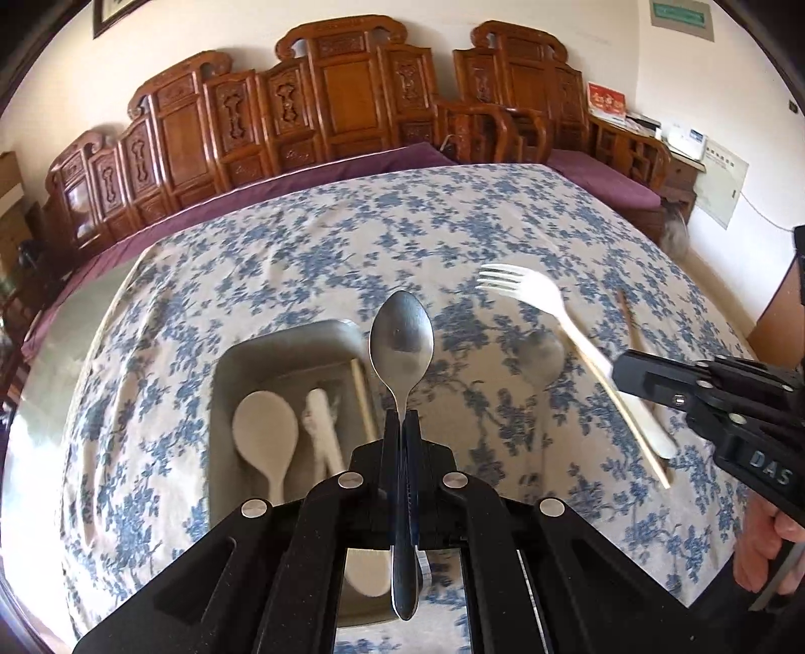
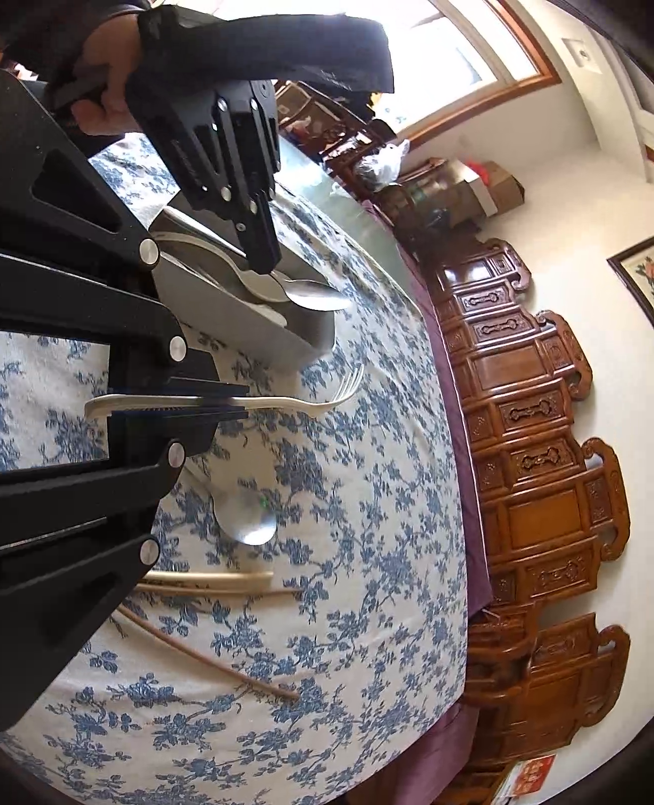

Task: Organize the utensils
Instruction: 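Carry the metal spoon with the left tool over the grey tray while the right holds the fork, then lower the metal spoon into the tray and open the left tool while the right lowers the fork in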

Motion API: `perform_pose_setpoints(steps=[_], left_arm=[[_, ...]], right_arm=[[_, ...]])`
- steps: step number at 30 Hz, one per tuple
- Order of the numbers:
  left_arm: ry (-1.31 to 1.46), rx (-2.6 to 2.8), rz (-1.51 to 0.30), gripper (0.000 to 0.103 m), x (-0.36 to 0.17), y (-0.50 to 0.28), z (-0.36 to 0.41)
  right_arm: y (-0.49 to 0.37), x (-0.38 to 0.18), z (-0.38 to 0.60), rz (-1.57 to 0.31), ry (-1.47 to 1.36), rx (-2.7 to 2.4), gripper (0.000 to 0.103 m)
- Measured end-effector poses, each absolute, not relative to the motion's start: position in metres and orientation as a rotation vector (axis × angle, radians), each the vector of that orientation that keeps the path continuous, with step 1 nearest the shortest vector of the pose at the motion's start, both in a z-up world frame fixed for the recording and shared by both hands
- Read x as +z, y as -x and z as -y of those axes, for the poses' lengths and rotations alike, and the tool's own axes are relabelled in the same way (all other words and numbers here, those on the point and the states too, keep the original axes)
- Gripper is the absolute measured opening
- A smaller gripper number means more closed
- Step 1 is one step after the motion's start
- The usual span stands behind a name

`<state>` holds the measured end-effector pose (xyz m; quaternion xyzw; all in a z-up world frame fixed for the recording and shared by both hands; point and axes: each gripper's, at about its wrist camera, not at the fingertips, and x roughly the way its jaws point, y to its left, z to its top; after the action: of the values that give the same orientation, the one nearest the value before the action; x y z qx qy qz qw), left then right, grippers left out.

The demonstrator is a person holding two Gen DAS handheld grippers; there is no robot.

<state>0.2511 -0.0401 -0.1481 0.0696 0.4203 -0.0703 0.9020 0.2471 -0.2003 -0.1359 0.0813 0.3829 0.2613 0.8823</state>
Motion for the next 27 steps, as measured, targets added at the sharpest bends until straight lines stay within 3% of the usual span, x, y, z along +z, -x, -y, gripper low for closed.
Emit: perform_pose_setpoints(steps=[27], left_arm=[[-0.128,-0.082,-1.064,0.002,-0.22,-0.279,-0.009]], right_arm=[[-0.233,-0.143,0.171,-0.804,-0.055,0.575,0.004]])
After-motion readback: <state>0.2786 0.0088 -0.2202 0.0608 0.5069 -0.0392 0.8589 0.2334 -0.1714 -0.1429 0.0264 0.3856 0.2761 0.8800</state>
